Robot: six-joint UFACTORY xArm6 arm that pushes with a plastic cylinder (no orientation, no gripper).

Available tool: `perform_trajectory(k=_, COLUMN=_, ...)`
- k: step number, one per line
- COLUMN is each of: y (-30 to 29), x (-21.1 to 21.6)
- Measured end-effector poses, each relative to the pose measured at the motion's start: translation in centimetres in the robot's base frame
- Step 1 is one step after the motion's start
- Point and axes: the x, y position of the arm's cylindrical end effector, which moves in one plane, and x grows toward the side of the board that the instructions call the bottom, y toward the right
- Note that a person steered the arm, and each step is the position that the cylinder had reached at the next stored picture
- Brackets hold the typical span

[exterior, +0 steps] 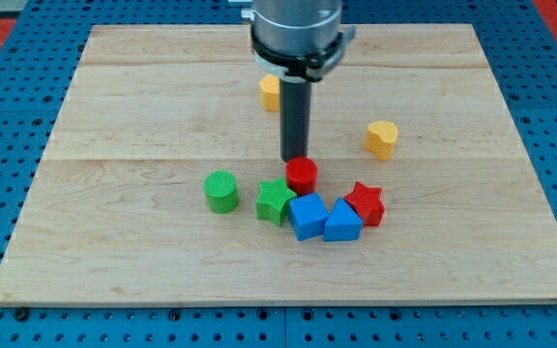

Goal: Move the group of blocks down a bit

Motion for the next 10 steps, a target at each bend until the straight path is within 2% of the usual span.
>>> perform_trajectory(k=10, y=-2.9, x=4.7)
